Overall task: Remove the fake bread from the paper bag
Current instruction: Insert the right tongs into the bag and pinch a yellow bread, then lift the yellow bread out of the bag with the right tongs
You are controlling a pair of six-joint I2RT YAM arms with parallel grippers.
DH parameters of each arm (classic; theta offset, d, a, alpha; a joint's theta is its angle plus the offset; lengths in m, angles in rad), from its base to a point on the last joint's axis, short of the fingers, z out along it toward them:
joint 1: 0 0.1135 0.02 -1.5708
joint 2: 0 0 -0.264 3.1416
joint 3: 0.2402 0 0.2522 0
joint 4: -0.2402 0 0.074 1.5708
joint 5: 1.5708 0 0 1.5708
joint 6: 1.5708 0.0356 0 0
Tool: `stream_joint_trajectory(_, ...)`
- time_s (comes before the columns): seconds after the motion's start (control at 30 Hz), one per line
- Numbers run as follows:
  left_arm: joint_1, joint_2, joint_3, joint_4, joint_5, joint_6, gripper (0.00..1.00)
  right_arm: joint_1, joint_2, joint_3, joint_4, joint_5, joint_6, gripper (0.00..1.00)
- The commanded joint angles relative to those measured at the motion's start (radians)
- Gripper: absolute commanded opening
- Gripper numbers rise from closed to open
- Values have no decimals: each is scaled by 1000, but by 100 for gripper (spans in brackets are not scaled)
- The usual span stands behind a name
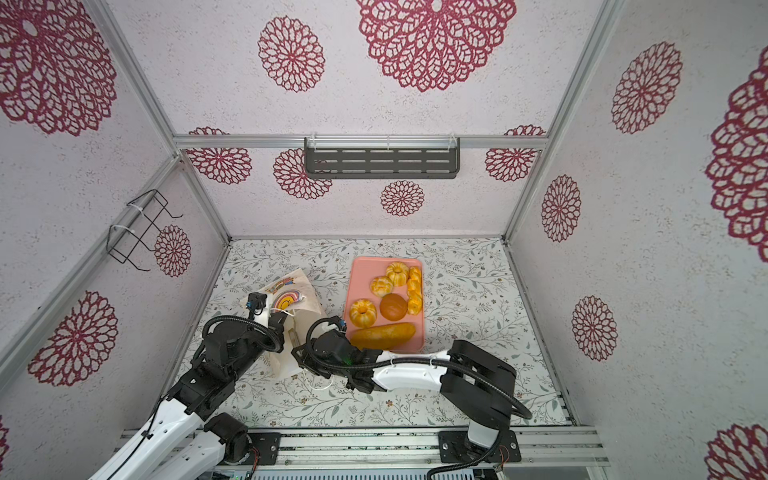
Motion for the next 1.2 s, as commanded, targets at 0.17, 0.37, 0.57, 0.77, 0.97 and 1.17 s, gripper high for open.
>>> stream_joint_trajectory(0.17, -7, 1, 19, -28, -57, -28, 0, 62, -82, -16, -49, 63, -72, 0)
stream_joint_trajectory(0.37, -7, 3, 24, -48, -96, -51, 0, 101, -160, -21, -176, 123, -139, 0)
stream_joint_trajectory(0.57, -8, 14, 28, -60, -158, -81, 0, 104, -253, -38, -266, 117, -236, 0)
stream_joint_trajectory(0.77, -8, 36, 34, -80, -239, -119, 0, 110, -307, -47, -355, 91, -273, 0)
stream_joint_trajectory(0.97, -8, 73, 61, -96, -296, -158, 0, 125, -351, -59, -403, 99, -280, 0)
stream_joint_trajectory(1.17, -8, 103, 79, -96, -327, -169, 0, 130, -451, -107, -390, 134, -281, 0)
